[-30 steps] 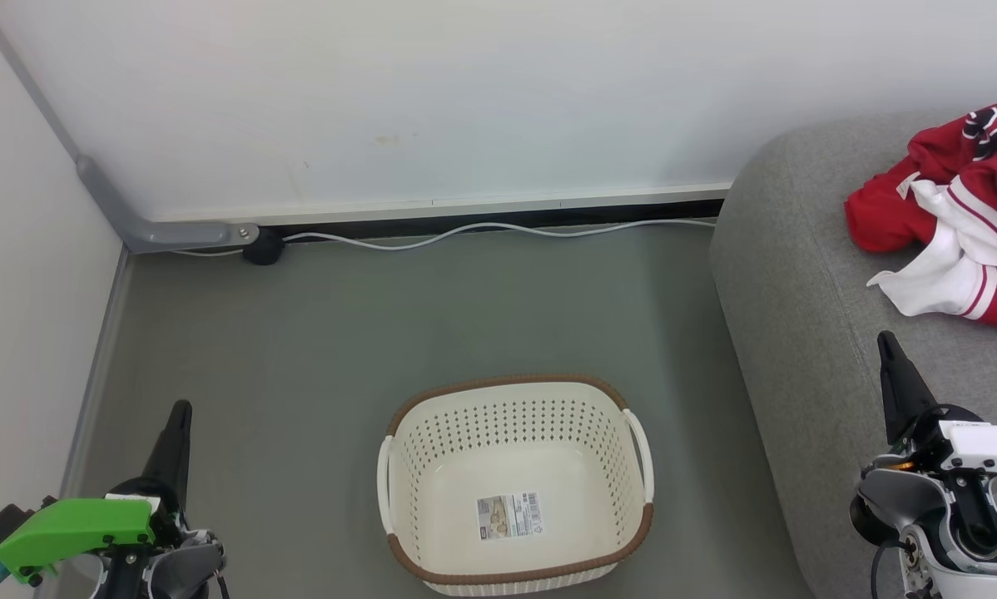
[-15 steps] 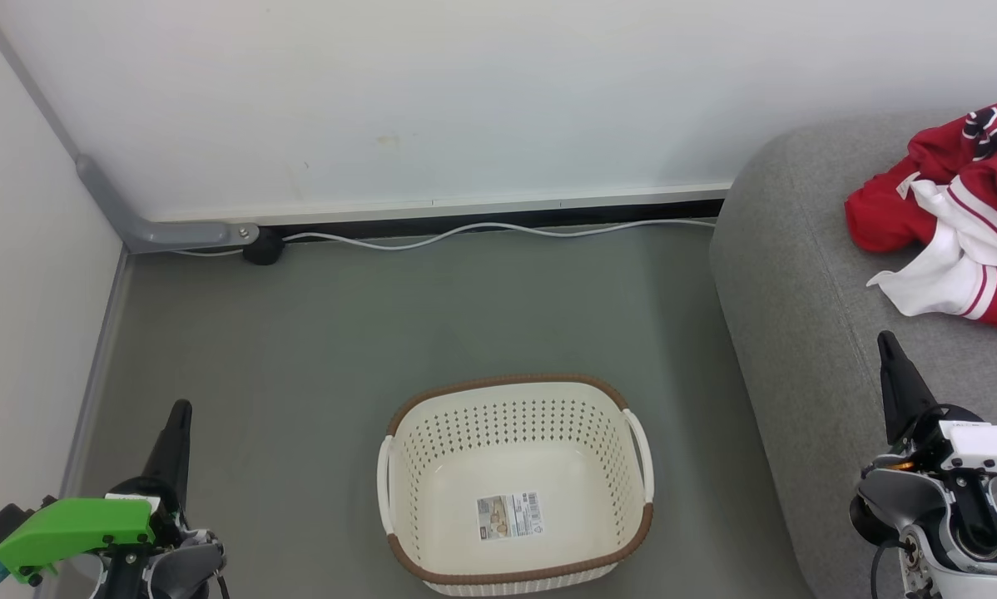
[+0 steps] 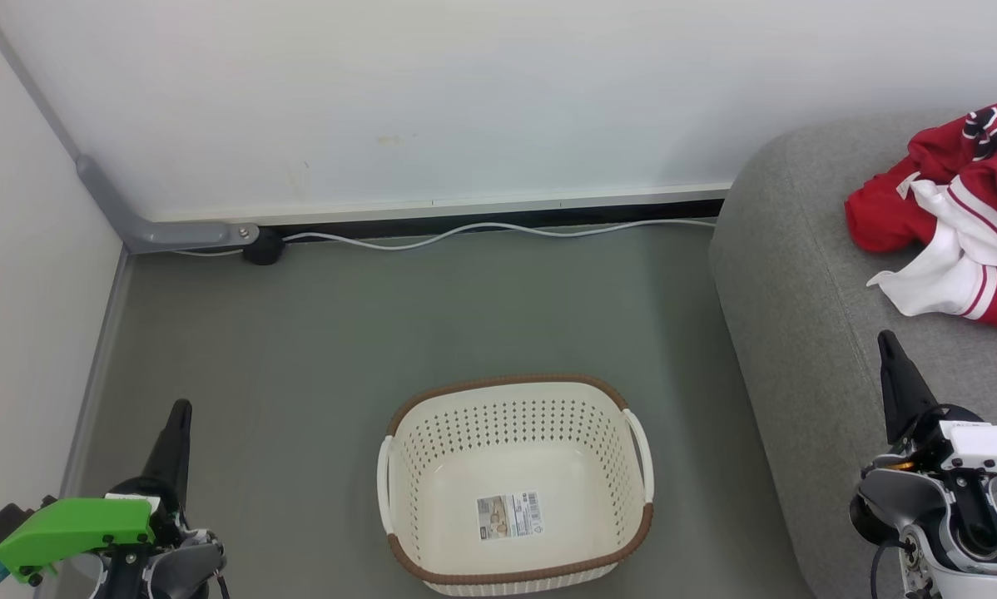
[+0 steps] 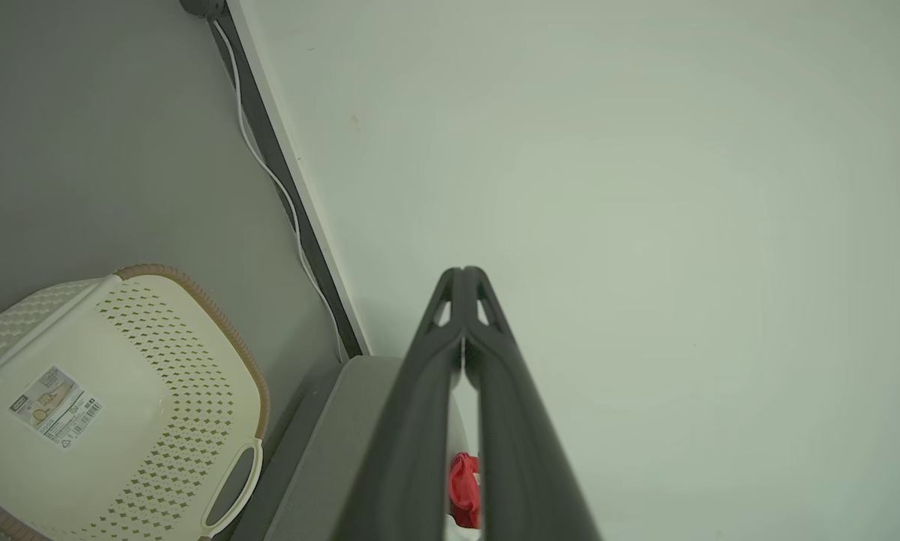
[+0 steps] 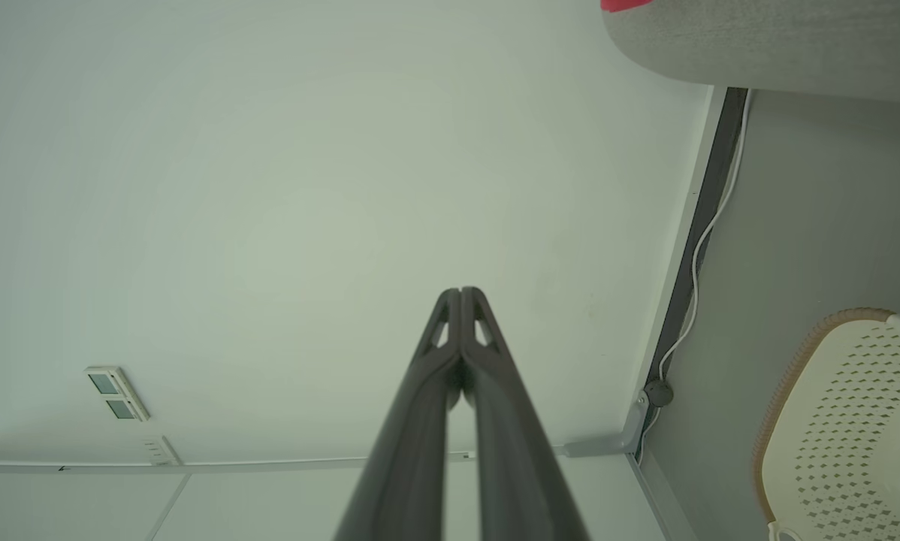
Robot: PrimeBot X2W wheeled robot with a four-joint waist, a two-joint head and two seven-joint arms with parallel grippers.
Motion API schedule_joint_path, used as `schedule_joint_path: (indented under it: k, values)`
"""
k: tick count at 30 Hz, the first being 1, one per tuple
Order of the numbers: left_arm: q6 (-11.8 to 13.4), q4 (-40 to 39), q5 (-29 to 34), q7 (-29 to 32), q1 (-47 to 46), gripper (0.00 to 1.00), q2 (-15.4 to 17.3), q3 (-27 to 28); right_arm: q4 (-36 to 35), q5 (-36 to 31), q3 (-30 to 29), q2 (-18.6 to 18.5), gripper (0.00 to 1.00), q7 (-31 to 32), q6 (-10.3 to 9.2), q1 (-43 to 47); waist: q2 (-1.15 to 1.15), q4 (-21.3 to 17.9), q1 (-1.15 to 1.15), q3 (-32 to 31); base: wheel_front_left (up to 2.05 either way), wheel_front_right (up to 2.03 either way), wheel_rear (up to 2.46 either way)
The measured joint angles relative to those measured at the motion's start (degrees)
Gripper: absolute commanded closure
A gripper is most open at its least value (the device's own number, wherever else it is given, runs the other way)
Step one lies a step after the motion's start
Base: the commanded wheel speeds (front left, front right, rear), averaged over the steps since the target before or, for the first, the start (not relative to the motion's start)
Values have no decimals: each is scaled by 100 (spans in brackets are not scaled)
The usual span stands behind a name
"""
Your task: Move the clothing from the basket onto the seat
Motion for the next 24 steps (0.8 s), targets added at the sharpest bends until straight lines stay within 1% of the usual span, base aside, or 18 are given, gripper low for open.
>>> schedule_joint_path:
  k: [3, 24]
  values:
    - [0, 0, 0, 0, 0, 100, 0, 0, -2, 0, -1, 1, 100, 0, 29, 0, 0, 0, 0, 0, 0, 0, 0]
    - [0, -2, 0, 0, 0, 100, 0, 0, -2, 0, -7, 4, 100, 0, 31, -1, 0, 0, 0, 0, 0, 0, 0]
